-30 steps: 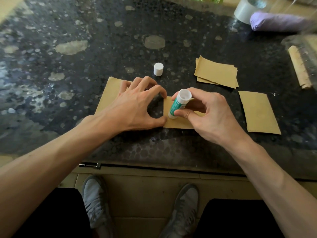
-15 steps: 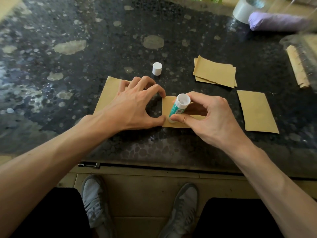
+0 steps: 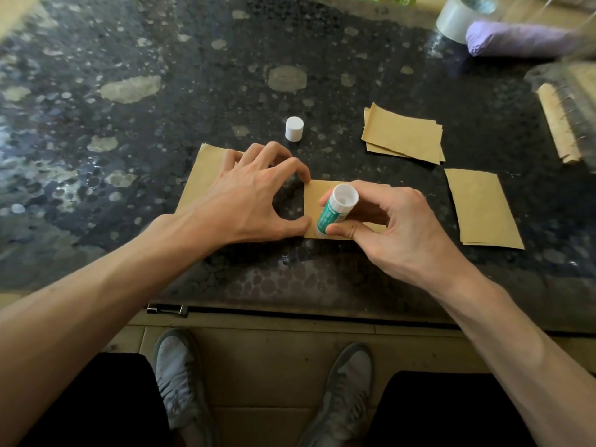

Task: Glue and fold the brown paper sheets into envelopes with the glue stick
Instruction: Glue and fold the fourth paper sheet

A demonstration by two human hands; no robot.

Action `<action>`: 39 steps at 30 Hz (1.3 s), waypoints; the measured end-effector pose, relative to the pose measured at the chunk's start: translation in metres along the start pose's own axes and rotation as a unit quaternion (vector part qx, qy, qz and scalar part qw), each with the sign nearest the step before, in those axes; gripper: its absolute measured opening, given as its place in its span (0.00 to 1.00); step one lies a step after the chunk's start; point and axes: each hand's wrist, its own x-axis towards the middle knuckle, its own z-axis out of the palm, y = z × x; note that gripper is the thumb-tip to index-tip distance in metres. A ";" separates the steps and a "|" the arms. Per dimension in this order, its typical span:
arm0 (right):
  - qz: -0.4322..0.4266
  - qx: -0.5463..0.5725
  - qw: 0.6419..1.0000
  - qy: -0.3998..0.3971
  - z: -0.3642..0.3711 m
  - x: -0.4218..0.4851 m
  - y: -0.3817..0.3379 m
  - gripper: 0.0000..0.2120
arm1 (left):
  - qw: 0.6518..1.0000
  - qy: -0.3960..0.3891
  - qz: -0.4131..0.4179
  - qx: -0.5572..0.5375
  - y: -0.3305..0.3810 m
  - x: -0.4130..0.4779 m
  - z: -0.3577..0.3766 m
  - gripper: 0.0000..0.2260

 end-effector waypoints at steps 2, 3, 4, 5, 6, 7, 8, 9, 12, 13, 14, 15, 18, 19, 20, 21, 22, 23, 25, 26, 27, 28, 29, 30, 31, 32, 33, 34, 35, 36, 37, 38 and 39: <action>-0.001 0.009 1.000 0.003 0.001 -0.001 0.000 0.17 | 1.000 0.001 0.001 0.002 0.000 0.000 0.000 0.27; -0.001 0.014 1.000 0.004 0.001 -0.002 0.000 0.17 | 1.000 0.002 0.001 0.002 0.000 0.000 0.000 0.27; -0.003 0.019 1.000 0.003 0.001 -0.003 0.000 0.17 | 1.000 0.001 0.000 0.003 0.000 0.000 0.001 0.27; -0.004 0.025 1.000 0.001 0.000 -0.003 -0.001 0.16 | 1.000 0.001 0.000 0.004 0.000 0.000 0.000 0.27; -0.006 0.033 0.999 -0.002 0.000 -0.003 -0.001 0.15 | 1.000 0.001 0.000 0.005 0.001 0.000 0.000 0.28; -0.006 0.040 0.999 -0.005 0.000 -0.004 -0.001 0.15 | 1.000 0.001 -0.001 0.007 0.001 0.000 0.000 0.28; -0.006 0.047 0.999 -0.008 -0.001 -0.004 -0.001 0.14 | 1.000 0.000 -0.003 0.008 0.002 0.000 -0.001 0.28; -0.002 0.053 0.999 -0.010 -0.002 -0.005 0.000 0.14 | 1.000 -0.002 -0.004 0.008 0.002 0.000 -0.001 0.29; 0.021 0.074 0.997 -0.008 -0.007 -0.008 0.003 0.12 | 1.000 -0.004 -0.006 0.004 0.003 -0.001 -0.002 0.29; 0.027 0.087 0.996 0.001 -0.009 -0.009 0.004 0.13 | 1.000 -0.005 -0.006 0.004 0.003 -0.001 -0.002 0.29; 0.031 0.102 0.994 0.015 -0.012 -0.010 0.005 0.13 | 1.000 -0.008 -0.006 0.004 0.002 -0.001 -0.002 0.29; 0.032 0.117 0.992 0.033 -0.014 -0.011 0.006 0.14 | 1.000 -0.011 -0.006 0.004 0.002 0.000 -0.002 0.29; 0.032 0.130 0.988 0.078 -0.015 -0.010 0.008 0.16 | 1.000 -0.016 -0.005 0.002 0.001 0.000 -0.002 0.29; 0.032 0.131 0.987 0.083 -0.013 -0.009 0.009 0.16 | 1.000 -0.016 -0.004 0.002 0.001 0.000 -0.002 0.30; 0.031 0.132 0.987 0.085 -0.011 -0.007 0.009 0.17 | 1.000 -0.016 -0.005 0.002 0.001 0.000 -0.002 0.30; 0.029 0.131 0.987 0.089 -0.008 -0.005 0.010 0.18 | 1.000 -0.015 -0.006 0.002 0.001 0.000 -0.001 0.30; 0.027 0.128 0.987 0.094 -0.005 -0.003 0.010 0.19 | 1.000 -0.014 -0.007 0.003 0.001 0.000 -0.001 0.29; 0.027 0.124 0.987 0.100 -0.002 -0.001 0.011 0.20 | 1.000 -0.012 -0.008 0.004 0.002 0.000 -0.001 0.29; 0.027 0.114 0.987 0.114 0.003 0.003 0.012 0.20 | 1.000 -0.011 -0.010 0.003 0.002 0.000 -0.001 0.29; 0.027 0.107 0.987 0.120 0.006 0.004 0.012 0.19 | 1.000 -0.011 -0.009 0.002 0.002 0.000 -0.001 0.29; 0.026 0.099 0.987 0.125 0.008 0.005 0.012 0.19 | 1.000 -0.010 -0.009 0.002 0.002 0.000 -0.001 0.28; 0.027 0.092 0.987 0.130 0.010 0.006 0.012 0.19 | 1.000 -0.010 -0.010 0.001 0.003 0.000 -0.001 0.28; 0.029 0.085 0.987 0.137 0.012 0.006 0.012 0.19 | 1.000 -0.009 -0.010 0.000 0.003 0.000 -0.001 0.28; 0.029 0.077 0.986 0.145 0.013 0.006 0.011 0.19 | 1.000 -0.010 -0.010 -0.001 0.003 0.000 -0.001 0.29; 0.027 0.071 0.985 0.153 0.014 0.006 0.010 0.19 | 1.000 -0.011 -0.009 -0.001 0.002 0.000 -0.002 0.29; 0.026 0.065 0.985 0.159 0.014 0.007 0.009 0.19 | 1.000 -0.013 -0.009 0.000 0.002 0.000 -0.002 0.29; 0.026 0.058 0.984 0.164 0.014 0.007 0.009 0.20 | 1.000 -0.015 -0.008 0.000 0.002 0.000 -0.002 0.29; 0.027 0.048 0.984 0.166 0.014 0.008 0.008 0.20 | 1.000 -0.017 -0.009 0.000 0.002 0.000 -0.002 0.29; 0.030 0.038 0.985 0.168 0.013 0.008 0.009 0.20 | 1.000 -0.018 -0.010 0.000 0.002 0.000 -0.002 0.29; 0.034 0.029 0.985 0.169 0.012 0.009 0.009 0.20 | 1.000 -0.018 -0.010 0.000 0.002 0.000 -0.002 0.29; 0.037 0.021 0.985 0.169 0.011 0.009 0.010 0.20 | 1.000 -0.019 -0.010 0.001 0.002 0.000 -0.002 0.29; 0.040 0.014 0.985 0.165 0.010 0.010 0.012 0.21 | 1.000 -0.019 -0.010 0.002 0.002 0.000 -0.002 0.29; 0.043 0.011 0.986 0.159 0.009 0.010 0.013 0.21 | 1.000 -0.018 -0.009 0.002 0.001 0.000 -0.002 0.29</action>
